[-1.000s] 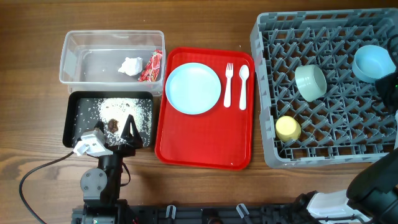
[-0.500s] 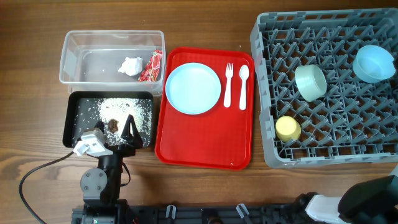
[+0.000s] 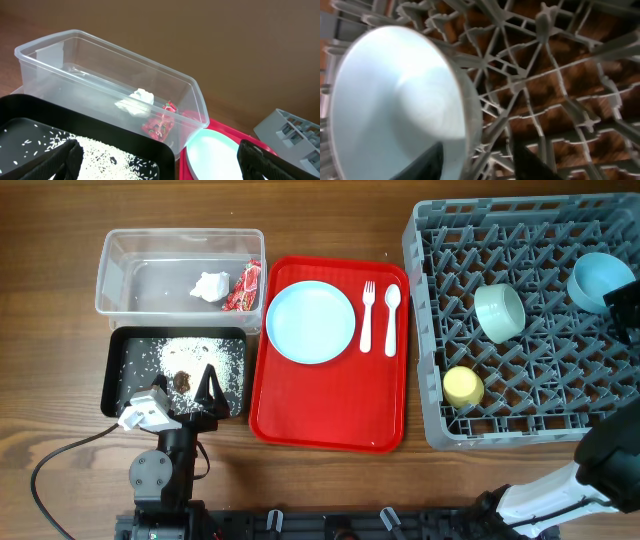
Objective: Sort waste into correct bins and load items into the dishwasher rack
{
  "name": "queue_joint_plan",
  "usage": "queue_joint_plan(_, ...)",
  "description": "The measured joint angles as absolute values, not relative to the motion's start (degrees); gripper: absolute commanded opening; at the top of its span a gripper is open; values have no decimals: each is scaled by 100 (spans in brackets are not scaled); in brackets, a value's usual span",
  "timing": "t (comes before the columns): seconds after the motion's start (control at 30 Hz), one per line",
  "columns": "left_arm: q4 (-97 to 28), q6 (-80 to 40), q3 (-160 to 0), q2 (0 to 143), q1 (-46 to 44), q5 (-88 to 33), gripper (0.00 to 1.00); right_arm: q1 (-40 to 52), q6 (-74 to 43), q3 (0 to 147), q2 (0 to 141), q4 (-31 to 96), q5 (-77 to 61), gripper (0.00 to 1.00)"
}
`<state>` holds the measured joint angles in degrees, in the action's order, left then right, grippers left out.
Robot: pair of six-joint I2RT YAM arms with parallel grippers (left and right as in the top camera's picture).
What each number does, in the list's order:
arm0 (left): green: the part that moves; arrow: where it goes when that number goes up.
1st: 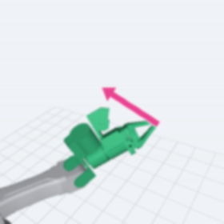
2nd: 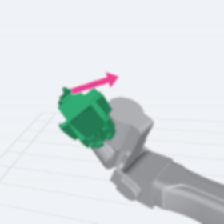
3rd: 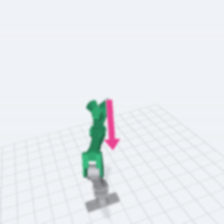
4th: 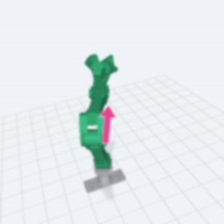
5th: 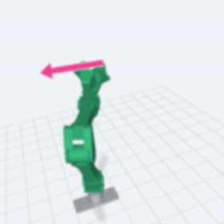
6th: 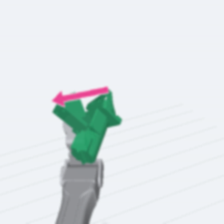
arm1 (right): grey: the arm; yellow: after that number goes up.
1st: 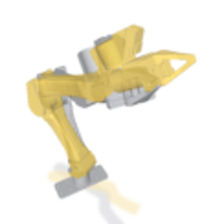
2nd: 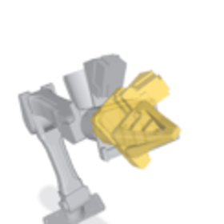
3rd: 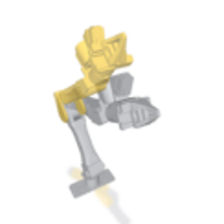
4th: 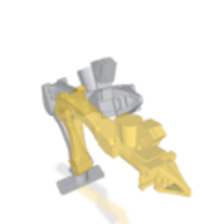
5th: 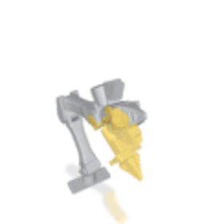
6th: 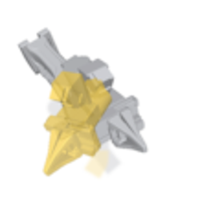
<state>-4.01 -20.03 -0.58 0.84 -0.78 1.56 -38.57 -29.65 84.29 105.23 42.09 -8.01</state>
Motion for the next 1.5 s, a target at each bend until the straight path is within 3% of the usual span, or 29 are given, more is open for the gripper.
queue_joint_plan(0.13, -401, -2003, -58, 84, -78, 156, 100, -3857, -3004, 8429, 10523, 4342, -360, 5)
queue_joint_plan(0.47, -401, -2003, -58, 84, -78, 156, 100, -3857, -2836, 8420, 10285, 4248, -56, 4)
queue_joint_plan(0.5, -401, -2003, -58, 84, -78, 156, 100, -3857, -2818, 8420, 10171, 4228, -56, 23)
queue_joint_plan(0.63, -401, -2003, -58, 84, -78, 156, 100, -3859, -2803, 8423, 9887, 4399, -447, 57)
queue_joint_plan(0.77, -401, -2003, -58, 84, -78, 156, 100, -3830, -2775, 8420, 9887, 4418, -650, 64)
queue_joint_plan(0.9, -401, -2003, -58, 84, -78, 156, 100, -3830, -2871, 8420, 9924, 4414, -554, 50)
queue_joint_plan(1.03, -401, -2003, -58, 84, -78, 156, 100, -3830, -2995, 8420, 10226, 4261, -484, 47)
queue_joint_plan(1.2, -401, -2003, -58, 84, -78, 156, 100, -3830, -3103, 8420, 10624, 4156, -486, 20)
queue_joint_plan(1.4, -401, -2003, -58, 84, -78, 156, 100, -3830, -3164, 8420, 10630, 4147, -403, 5)
queue_joint_plan(1.5, -401, -2003, -58, 84, -78, 156, 100, -3826, -3087, 8420, 10630, 4134, -248, 4)
